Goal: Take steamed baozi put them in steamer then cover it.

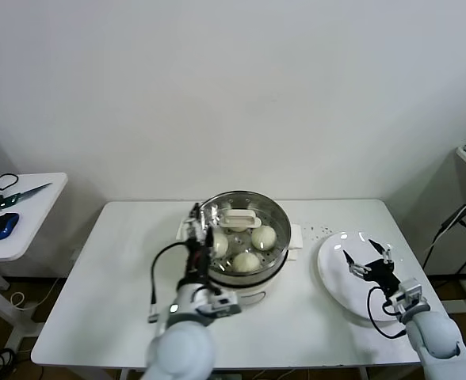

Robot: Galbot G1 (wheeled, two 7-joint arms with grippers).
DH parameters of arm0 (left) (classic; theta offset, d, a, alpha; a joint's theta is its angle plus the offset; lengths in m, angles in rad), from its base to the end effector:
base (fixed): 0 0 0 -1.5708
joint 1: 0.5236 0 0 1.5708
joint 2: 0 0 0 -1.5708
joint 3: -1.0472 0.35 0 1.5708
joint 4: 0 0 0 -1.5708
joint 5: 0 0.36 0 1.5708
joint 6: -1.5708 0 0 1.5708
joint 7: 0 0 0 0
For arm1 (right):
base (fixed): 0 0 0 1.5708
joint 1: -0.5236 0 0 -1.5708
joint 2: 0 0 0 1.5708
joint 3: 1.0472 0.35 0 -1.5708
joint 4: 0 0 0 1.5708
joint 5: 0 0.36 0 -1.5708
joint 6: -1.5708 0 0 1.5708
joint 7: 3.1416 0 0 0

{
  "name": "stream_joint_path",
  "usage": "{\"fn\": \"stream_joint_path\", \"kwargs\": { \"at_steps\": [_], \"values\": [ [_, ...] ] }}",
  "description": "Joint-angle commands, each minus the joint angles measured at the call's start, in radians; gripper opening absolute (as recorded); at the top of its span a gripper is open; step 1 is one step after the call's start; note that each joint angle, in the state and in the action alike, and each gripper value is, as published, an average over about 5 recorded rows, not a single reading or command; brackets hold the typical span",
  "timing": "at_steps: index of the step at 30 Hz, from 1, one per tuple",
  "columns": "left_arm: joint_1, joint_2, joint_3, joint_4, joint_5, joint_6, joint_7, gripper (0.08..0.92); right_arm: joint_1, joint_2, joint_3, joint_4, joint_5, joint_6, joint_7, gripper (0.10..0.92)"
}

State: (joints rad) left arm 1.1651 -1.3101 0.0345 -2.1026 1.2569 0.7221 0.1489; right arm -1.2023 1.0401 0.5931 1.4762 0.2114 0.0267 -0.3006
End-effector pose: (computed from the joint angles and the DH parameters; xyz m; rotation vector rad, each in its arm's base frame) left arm 0.2374 -0.1156 -0.2337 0.0208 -2.4969 -1.8387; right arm 0.3040 -0.2158 -0.3700 0.3288 -2.8557 0.4241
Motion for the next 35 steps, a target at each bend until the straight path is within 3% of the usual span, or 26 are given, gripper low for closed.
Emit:
{"fn": "stream_joint_path", "kwargs": {
  "at_steps": [1,6,12,20,35],
  "values": [
    [0.28,0.066,-0.441,-0.122,-0.738,-0.442,-0.363,0.823,-0.035,0.007,0.023,0.049,0.051,-0.005,0.001,0.823],
    [0.402,0.008,-0.641,-0.082,-1.049,-0.592,-0.357,0.823,-0.058,0.023,0.038,0.062,0.061,0.004,0.0,0.823],
    [0.447,-0.056,-0.775,0.061,-1.316,-0.719,-0.336,0.823,-0.088,0.044,0.051,0.091,0.068,0.011,-0.005,0.823],
    [0.472,-0.097,-0.762,0.199,-1.363,-0.807,-0.273,0.823,-0.098,0.058,0.063,0.093,0.114,0.03,-0.013,0.823],
    [0.463,-0.097,-0.758,0.203,-1.351,-0.826,-0.25,0.823,-0.106,0.073,0.078,0.087,0.119,0.051,-0.024,0.823]
  ]
}}
